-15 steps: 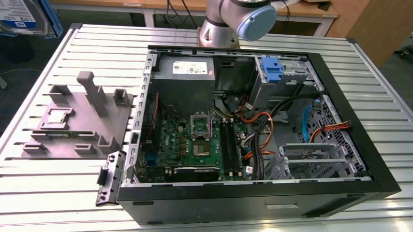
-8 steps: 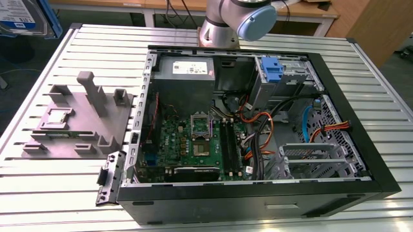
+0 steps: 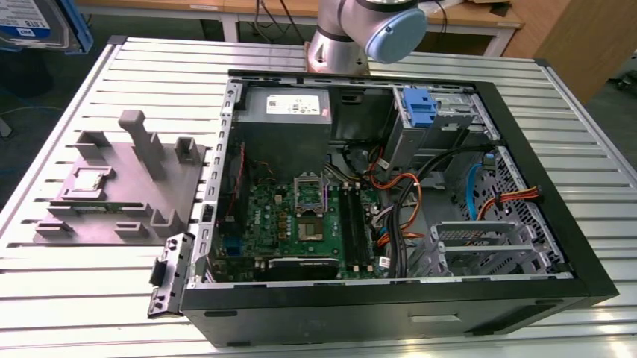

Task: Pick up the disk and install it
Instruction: 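Pick up the disk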

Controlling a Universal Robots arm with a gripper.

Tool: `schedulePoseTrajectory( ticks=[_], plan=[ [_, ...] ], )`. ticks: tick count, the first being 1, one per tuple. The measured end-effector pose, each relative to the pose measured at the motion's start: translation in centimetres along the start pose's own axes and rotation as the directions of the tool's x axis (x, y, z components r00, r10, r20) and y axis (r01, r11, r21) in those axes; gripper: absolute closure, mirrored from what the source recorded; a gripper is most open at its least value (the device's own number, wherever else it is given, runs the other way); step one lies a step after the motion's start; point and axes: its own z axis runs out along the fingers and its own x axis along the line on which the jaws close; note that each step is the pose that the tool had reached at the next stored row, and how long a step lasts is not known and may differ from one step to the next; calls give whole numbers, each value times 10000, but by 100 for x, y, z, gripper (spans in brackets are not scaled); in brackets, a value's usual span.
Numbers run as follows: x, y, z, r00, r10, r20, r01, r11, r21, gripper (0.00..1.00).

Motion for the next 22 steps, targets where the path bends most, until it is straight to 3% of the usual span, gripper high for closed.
schedulePoseTrajectory(
  ticks=[11,15,22],
  plan=[
    [181,-6,-10,10000,0,0,0,10000,-1,64],
    [189,-16,-11,10000,1,0,-1,10000,-1,64],
    [186,-102,-14,10000,0,0,0,10000,0,64]
  ],
)
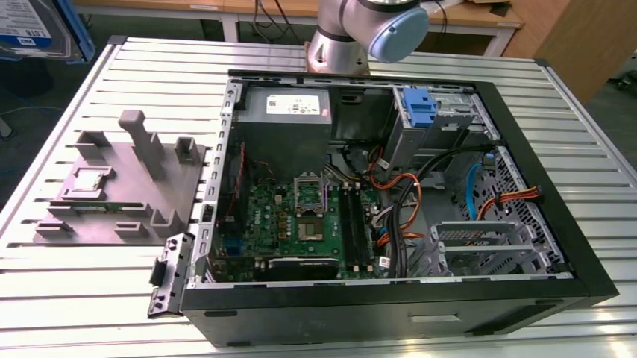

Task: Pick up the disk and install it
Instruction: 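Pick up the disk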

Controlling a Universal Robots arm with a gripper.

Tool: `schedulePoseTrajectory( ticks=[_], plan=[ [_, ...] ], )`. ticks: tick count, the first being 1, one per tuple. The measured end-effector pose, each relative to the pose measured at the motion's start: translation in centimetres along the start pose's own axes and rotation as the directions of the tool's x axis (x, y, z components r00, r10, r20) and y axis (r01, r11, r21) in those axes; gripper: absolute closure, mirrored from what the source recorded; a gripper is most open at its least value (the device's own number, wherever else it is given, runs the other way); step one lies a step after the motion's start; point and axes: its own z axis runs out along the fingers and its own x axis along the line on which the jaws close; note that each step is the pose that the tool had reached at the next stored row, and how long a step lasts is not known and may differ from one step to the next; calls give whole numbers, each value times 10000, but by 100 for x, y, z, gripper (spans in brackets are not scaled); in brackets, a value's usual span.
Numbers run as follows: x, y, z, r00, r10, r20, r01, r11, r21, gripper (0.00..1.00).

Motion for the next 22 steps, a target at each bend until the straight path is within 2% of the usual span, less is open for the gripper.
schedulePoseTrajectory(
  ticks=[10,22],
  plan=[
    [-3,-75,-3,10000,0,0,0,10000,0,64],
    [-4,-121,-5,10000,0,0,0,10000,0,64]
  ],
)
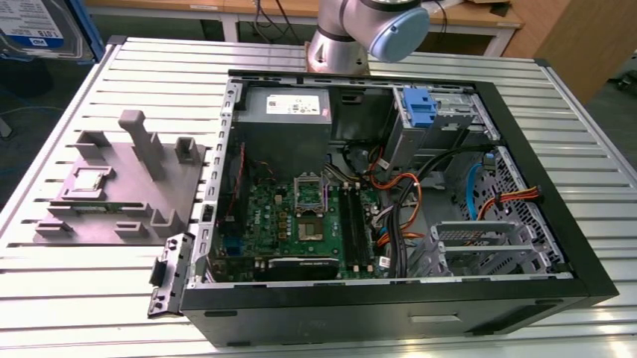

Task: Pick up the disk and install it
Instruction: 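Pick up the disk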

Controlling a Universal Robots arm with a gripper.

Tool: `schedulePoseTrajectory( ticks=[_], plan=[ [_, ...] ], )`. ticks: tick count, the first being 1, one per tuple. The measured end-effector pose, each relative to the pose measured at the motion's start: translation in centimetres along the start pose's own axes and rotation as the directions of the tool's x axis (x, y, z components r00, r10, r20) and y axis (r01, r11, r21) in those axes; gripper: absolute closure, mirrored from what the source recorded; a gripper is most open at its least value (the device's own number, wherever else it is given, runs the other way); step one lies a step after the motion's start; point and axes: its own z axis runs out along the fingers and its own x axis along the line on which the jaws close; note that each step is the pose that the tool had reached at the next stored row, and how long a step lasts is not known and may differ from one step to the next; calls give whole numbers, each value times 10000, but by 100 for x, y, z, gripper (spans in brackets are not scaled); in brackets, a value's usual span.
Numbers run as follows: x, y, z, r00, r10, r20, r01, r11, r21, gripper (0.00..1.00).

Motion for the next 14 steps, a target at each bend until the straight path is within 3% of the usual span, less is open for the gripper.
schedulePoseTrajectory(
  ticks=[5,14],
  plan=[
    [0,-1,0,10000,0,0,0,10000,1,64],
    [-3,-65,-3,10000,0,0,0,10000,0,64]
  ],
)
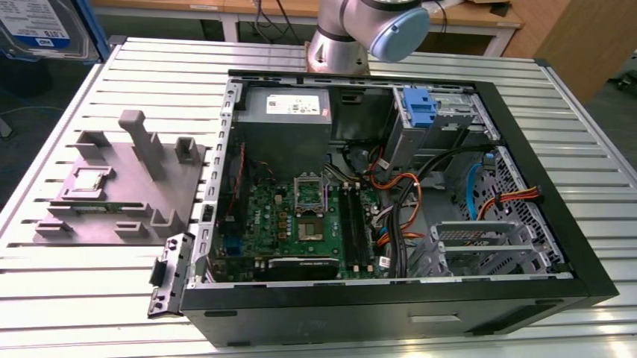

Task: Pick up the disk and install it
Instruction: 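Pick up the disk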

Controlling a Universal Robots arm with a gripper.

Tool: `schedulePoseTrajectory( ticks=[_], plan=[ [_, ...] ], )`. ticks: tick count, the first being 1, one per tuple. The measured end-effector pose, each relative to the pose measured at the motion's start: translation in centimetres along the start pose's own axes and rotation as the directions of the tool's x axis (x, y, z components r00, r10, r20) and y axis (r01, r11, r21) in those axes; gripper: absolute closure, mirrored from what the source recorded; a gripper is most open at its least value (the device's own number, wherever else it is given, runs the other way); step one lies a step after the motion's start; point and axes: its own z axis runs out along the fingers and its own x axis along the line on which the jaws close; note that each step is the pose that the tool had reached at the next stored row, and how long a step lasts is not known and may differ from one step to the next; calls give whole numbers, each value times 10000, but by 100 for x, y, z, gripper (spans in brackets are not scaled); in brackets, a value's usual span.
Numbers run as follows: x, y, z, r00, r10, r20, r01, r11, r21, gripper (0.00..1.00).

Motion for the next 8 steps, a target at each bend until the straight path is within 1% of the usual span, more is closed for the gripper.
schedulePoseTrajectory(
  ticks=[8],
  plan=[
    [-2,-48,-2,10000,0,0,0,10000,0,64]
  ],
)
